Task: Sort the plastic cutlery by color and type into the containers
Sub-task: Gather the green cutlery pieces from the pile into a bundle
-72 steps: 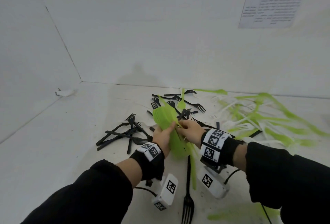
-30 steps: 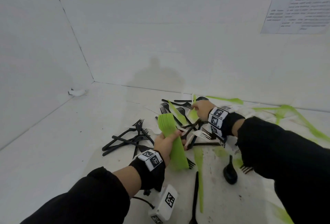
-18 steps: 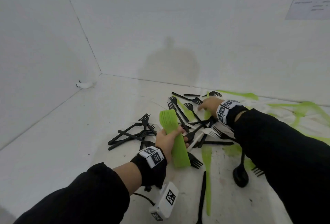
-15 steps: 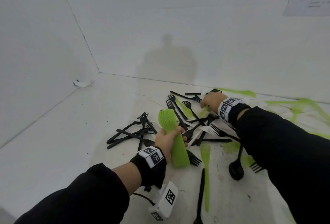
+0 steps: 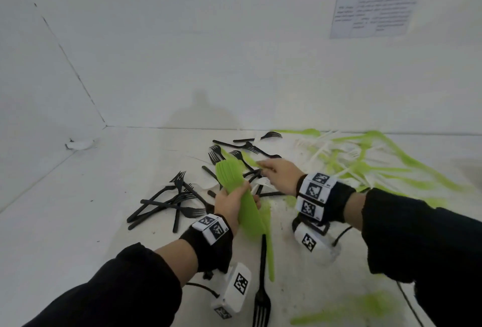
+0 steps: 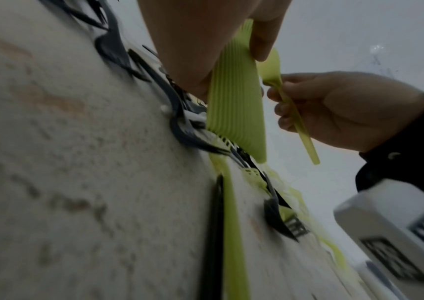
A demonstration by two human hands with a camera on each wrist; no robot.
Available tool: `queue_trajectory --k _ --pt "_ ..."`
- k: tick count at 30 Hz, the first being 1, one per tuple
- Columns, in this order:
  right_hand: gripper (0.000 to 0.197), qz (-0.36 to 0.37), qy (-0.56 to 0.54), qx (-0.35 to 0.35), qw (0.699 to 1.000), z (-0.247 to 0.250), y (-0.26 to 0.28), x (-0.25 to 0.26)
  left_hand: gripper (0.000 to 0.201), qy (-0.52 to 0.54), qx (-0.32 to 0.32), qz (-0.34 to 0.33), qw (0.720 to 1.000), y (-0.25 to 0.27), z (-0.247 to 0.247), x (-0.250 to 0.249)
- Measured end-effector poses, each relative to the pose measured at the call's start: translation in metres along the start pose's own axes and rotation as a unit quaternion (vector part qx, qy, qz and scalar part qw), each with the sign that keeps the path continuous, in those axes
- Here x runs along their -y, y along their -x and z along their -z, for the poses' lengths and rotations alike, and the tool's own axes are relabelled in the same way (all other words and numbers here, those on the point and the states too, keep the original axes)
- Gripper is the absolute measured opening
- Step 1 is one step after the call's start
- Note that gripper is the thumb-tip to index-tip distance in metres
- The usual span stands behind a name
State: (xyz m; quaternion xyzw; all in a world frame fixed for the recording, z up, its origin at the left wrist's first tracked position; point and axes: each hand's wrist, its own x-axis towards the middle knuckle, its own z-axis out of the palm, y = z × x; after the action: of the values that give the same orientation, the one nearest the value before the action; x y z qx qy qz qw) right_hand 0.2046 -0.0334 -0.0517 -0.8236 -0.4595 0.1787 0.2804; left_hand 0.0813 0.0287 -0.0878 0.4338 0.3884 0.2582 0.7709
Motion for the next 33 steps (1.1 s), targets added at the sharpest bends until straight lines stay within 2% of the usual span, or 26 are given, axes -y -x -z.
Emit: queue_trajectory --k 3,4,7,11,17,20,24,28,33 --pt "0.038 -0.026 -0.110 -0.004 0.994 -0.024 0.030 0.002 0.001 -0.005 0.015 0.004 1.000 0.010 -0.009 0.012" --pt "0.037 -0.033 -0.126 -0.016 0.991 -0.027 0.037 0.001 0.006 -0.010 0.015 0.001 1.000 0.013 -0.011 0.016" --pt "0.036 -0.044 -0.110 -0.036 0.992 -0.031 0.056 -0.002 0.023 -0.020 0.019 0.003 1.000 0.025 -0.016 0.026" --pt "0.030 -0.090 -0.166 -0.085 0.978 -0.027 0.077 -0.011 0.024 -0.029 0.024 0.006 0.999 0.038 -0.022 0.037" --pt "0.042 -0.043 -0.092 -0.042 0.994 -0.015 0.109 -0.013 0.017 -0.052 0.026 0.012 0.998 0.052 -0.030 0.051" --pt "0.047 -0.026 -0.115 -0.035 0.992 -0.016 0.119 -0.015 0.027 -0.058 0.047 0.012 0.997 0.060 -0.035 0.058" --pt "0.057 -0.051 -0.157 -0.059 0.985 -0.007 0.134 -0.021 0.028 -0.052 0.072 0.031 0.996 0.068 -0.047 0.057" --pt "0.047 -0.010 -0.115 -0.024 0.993 0.010 0.143 -0.029 0.025 -0.023 0.078 0.052 0.995 0.073 -0.069 0.056" --pt "0.050 -0.015 -0.081 -0.035 0.996 0.046 0.154 -0.056 0.027 0.020 0.102 0.077 0.992 0.085 -0.113 0.068"
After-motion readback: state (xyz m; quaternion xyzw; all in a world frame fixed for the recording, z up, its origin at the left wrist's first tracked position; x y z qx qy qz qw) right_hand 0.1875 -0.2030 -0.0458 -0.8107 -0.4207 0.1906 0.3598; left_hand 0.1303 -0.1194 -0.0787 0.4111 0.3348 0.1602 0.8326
